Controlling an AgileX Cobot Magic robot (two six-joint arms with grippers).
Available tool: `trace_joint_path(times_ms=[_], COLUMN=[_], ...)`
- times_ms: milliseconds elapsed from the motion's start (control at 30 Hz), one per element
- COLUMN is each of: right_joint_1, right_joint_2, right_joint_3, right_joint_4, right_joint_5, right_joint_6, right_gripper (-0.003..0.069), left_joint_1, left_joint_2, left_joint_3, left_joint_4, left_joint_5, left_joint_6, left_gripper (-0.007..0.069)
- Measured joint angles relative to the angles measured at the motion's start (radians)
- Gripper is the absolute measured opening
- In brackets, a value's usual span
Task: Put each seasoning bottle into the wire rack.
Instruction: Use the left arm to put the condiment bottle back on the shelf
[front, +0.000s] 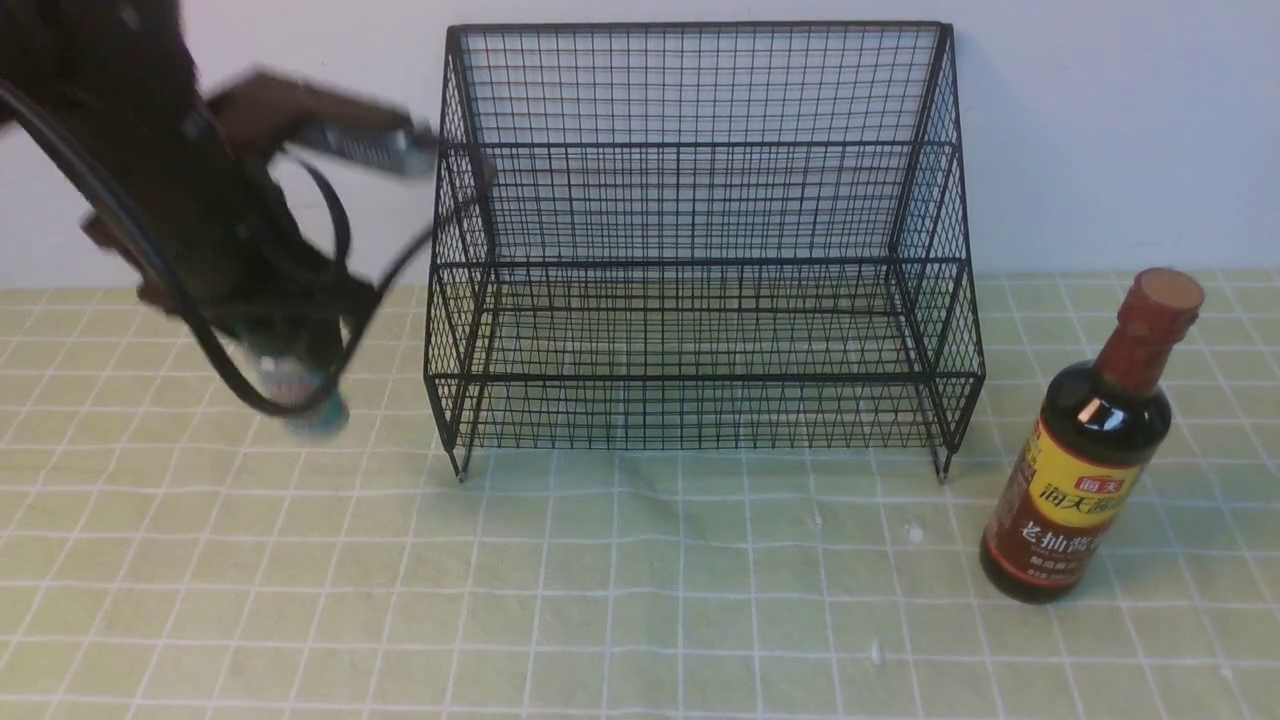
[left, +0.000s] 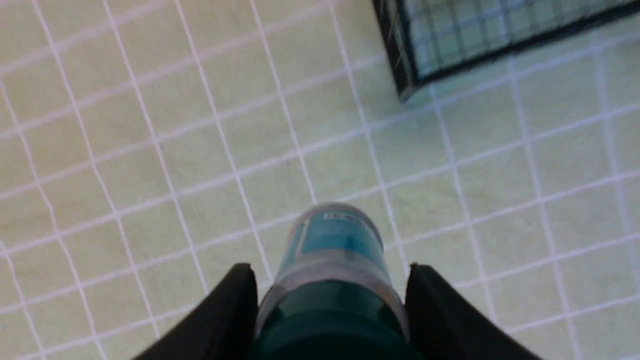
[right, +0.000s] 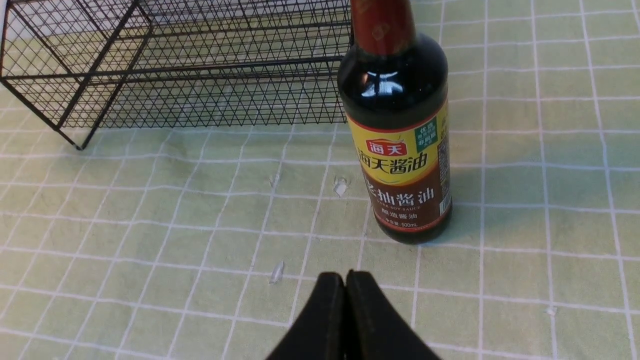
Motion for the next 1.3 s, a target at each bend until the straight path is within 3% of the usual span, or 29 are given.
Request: trace_joint_path(times_ms=[300, 600, 867, 1300], right_joint_1=[0.0, 0.0, 0.0, 0.0], right_joint_2=[0.0, 0.0, 0.0, 0.0], right_joint_3=[0.0, 0.0, 0.0, 0.0], right_joint_4=[-0.002, -0.027, -0.027, -0.027], right_joint_5=[0.0, 0.0, 0.0, 0.0], right_joint_6=[-0.002, -0.002, -0.002, -0.003], right_gripper=[-0.0015, -0.0015, -0.0015, -0.0015], left_joint_1=[-0.053, -0.119, -0.119, -0.119], left_joint_2=[0.003, 0.15, 0.262, 0.357], left_joint_3=[-0.095, -0.095, -0.095, -0.095], left_joint_4=[-0.118, -0.071, -0.005, -0.001], left_joint_5=[-0.126, -0.275, -0.284, -0.305], left_joint_6=[0.014, 0.027, 0.027, 0.027], left_gripper=[0.0333, 0.0333, 0.0333, 0.0333])
